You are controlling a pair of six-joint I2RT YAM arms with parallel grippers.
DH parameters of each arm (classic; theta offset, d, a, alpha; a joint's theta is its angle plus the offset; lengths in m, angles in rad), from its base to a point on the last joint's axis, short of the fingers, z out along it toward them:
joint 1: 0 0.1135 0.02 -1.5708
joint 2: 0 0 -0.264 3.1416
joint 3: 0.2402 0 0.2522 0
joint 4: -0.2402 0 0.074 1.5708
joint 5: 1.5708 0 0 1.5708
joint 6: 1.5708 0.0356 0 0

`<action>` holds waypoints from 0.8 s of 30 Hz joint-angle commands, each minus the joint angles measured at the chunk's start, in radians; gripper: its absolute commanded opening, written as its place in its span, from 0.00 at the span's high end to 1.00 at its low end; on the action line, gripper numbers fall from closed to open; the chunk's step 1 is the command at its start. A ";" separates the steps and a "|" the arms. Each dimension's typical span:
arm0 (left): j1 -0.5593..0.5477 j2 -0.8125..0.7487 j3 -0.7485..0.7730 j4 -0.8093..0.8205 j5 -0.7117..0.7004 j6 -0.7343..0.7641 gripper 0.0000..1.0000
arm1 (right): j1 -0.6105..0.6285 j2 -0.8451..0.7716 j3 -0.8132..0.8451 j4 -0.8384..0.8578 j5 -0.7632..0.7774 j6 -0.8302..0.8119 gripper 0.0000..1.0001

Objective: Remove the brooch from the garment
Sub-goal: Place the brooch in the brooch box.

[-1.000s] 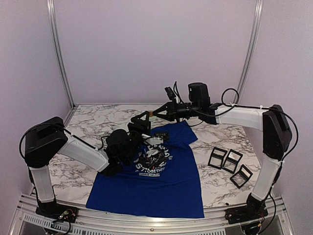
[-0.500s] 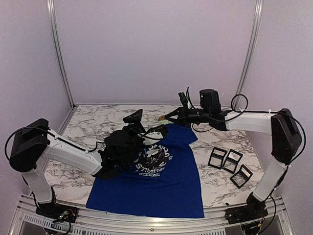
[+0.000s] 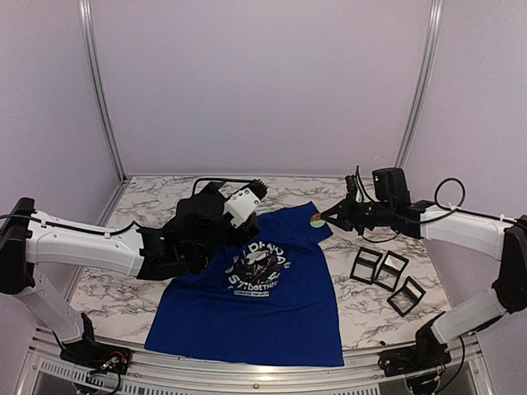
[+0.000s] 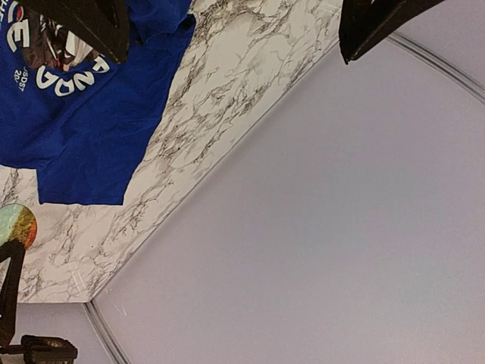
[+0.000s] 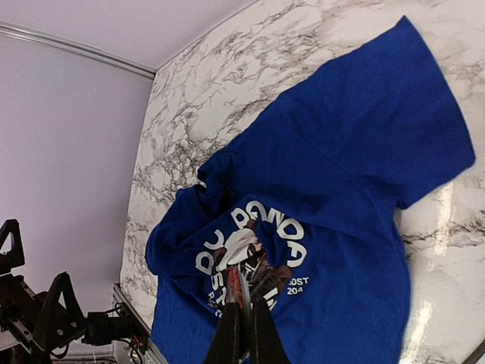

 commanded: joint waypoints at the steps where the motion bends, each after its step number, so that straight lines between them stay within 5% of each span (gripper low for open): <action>1: 0.006 -0.049 0.050 -0.219 0.025 -0.203 0.01 | -0.047 -0.128 -0.057 -0.229 0.129 -0.025 1.00; 12: 0.039 -0.130 0.081 -0.329 0.114 -0.330 0.01 | -0.094 -0.324 -0.141 -0.535 0.274 0.010 1.00; 24: 0.084 -0.181 0.063 -0.370 0.208 -0.410 0.01 | -0.096 -0.358 -0.245 -0.508 0.423 0.085 1.00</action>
